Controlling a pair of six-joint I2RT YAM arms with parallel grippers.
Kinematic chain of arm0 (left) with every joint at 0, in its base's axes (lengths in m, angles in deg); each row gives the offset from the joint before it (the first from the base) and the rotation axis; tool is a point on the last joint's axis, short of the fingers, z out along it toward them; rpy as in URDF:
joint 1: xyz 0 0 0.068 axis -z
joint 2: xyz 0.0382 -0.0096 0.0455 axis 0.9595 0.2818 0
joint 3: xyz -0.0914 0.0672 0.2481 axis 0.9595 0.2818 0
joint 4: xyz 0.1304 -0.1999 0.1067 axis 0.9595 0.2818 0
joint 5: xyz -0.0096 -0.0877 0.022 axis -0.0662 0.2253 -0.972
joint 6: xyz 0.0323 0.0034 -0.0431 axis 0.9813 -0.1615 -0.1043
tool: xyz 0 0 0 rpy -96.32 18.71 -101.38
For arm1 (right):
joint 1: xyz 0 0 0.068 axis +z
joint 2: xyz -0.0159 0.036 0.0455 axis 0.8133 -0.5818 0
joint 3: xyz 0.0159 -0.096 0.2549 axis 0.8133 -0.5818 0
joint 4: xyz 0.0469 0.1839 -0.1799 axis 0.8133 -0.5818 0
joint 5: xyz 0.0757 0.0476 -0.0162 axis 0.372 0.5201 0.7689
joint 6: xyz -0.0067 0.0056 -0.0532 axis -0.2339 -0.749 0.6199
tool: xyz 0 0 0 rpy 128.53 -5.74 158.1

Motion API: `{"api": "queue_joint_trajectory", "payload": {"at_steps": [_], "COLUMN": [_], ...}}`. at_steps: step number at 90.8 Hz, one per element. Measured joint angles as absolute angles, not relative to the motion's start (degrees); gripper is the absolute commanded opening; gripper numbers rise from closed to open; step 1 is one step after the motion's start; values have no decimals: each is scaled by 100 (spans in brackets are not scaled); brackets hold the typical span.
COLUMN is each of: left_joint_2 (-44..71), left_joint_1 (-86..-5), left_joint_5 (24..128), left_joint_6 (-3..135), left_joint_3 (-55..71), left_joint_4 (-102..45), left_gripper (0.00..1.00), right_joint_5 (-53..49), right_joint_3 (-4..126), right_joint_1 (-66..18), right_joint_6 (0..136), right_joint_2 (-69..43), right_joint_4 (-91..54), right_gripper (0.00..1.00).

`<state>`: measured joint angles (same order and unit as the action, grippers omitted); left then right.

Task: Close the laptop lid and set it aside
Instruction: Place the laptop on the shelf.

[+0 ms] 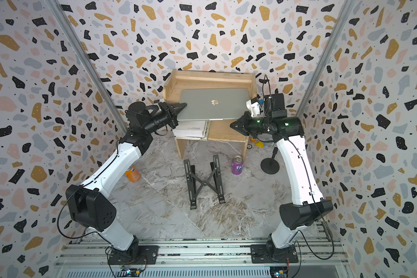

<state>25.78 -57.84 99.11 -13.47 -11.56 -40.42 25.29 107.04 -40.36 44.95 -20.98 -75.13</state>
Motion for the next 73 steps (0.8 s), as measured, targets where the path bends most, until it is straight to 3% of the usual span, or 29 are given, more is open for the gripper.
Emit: {"api": "queue_joint_trajectory", "payload": {"at_steps": [31,52,73], "left_joint_2": [2645,2645,2586], "left_joint_1": [-5782,-5782,-5782], "left_joint_5": [9865,9845,9825], "left_joint_6": [-1569,-1781,-1722], "left_joint_3": [-1156,-1156,-1156], "left_joint_4": [-4285,-4499,-4547], "left_gripper": [29,58,64], "right_joint_5": [2591,2604,2604], "right_joint_3": [11001,11239,11759], "right_joint_1": [-4018,-3911,-3752], "right_joint_6": [4493,4434,4340], "right_joint_2": [-2362,-2511,-2841], "right_joint_4": [-7598,-7653,-7762], "right_gripper": [0,0,0]}}
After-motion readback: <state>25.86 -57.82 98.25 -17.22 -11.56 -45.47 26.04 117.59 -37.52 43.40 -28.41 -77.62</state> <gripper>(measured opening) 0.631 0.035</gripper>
